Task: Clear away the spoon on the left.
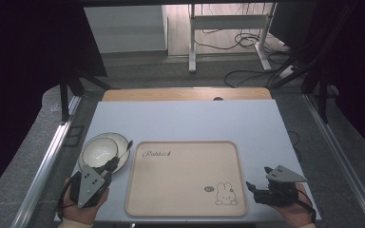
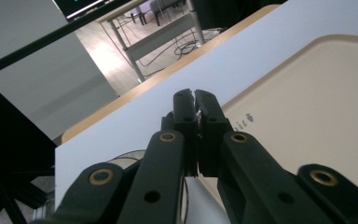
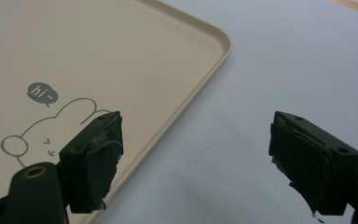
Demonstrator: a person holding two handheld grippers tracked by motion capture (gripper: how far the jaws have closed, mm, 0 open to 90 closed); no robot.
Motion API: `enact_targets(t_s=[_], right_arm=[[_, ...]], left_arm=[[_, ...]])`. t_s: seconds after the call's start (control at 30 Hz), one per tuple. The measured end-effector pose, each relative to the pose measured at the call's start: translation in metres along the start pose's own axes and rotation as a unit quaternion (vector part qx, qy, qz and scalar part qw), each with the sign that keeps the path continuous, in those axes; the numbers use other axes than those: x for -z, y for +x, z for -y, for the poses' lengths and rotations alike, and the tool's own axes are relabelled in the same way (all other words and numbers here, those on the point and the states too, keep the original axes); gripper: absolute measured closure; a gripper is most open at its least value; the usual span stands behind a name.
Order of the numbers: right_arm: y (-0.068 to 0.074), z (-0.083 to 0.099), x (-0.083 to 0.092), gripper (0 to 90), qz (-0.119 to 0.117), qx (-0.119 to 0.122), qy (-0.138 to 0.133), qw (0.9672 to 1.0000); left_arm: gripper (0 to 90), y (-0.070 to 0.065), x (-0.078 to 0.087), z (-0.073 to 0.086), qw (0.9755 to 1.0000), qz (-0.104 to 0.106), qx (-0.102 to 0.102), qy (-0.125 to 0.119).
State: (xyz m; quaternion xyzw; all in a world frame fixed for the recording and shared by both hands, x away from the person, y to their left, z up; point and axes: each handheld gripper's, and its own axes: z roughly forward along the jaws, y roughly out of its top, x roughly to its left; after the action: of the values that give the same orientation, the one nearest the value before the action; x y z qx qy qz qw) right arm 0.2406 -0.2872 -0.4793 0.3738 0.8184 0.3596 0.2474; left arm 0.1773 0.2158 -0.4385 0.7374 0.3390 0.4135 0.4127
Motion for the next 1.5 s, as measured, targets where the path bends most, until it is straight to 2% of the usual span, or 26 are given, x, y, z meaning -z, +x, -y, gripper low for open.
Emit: enact_targets(t_s=[0.53, 1.03, 1.5], right_arm=[[0.000, 0.001, -0.001, 17.5, 0.004, 0.000, 0.004, 1.0000], [0.000, 0.001, -0.002, 17.6, 0.005, 0.001, 0.005, 1.0000], [0.000, 0.001, -0.003, 17.6, 0.003, 0.003, 0.009, 1.0000]], left_arm=[[89.6, -0.010, -0.016, -0.007, 0.9997, 0.022, -0.006, 0.002], [89.5, -0.026, -0.034, -0.015, 0.9985, 0.045, -0.030, 0.007], [89.5, -0.037, -0.044, -0.013, 0.9970, 0.057, -0.047, 0.020]])
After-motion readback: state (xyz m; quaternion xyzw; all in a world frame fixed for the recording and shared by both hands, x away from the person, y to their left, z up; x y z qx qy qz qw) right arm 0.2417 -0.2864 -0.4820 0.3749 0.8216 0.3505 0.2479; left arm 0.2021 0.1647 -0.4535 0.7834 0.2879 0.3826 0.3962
